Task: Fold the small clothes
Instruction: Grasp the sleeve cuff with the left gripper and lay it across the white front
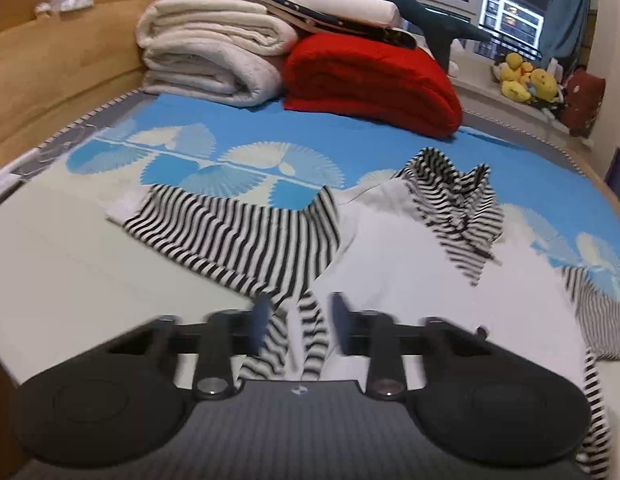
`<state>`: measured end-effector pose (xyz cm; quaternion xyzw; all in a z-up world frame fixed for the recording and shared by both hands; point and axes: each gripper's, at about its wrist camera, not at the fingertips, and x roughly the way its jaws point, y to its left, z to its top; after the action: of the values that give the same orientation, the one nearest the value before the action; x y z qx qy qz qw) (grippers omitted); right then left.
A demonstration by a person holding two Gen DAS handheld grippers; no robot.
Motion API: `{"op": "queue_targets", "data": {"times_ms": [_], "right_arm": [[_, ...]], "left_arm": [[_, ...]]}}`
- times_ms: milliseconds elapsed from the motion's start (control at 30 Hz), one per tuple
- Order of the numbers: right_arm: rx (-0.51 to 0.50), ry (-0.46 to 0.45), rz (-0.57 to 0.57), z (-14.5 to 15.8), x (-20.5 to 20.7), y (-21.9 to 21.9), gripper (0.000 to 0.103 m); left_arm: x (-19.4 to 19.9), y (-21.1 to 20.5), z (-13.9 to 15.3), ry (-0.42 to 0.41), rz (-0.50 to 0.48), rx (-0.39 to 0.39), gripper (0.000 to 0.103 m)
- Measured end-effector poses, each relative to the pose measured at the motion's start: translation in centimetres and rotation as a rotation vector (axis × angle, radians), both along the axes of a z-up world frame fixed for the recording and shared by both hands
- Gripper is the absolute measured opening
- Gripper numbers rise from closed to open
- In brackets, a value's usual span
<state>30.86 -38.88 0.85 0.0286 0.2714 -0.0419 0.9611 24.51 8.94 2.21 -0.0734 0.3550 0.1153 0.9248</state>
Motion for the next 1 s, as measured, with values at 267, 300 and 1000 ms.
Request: {"op": "queue_targets", "data": {"times_ms": [267,300,1000], "right_arm": [[0.023,0.058,0.029,0.1,1.3,-0.9,0.031],[0.02,0.059,0.038,0.3,1.2,-0.7,0.031],[-0.169,0.238,0.096,-1.8,4.9,1.7,0.037]], "left_arm": [[9.7,7.5,2.1,-0.043,0.095,-0.055,0.025],[10.6,8.6,1.3,-0.051,0.127,-0.045,0.025],[17.0,24.1,-14.1,0.158,0.478,-0.228,0.07]]}}
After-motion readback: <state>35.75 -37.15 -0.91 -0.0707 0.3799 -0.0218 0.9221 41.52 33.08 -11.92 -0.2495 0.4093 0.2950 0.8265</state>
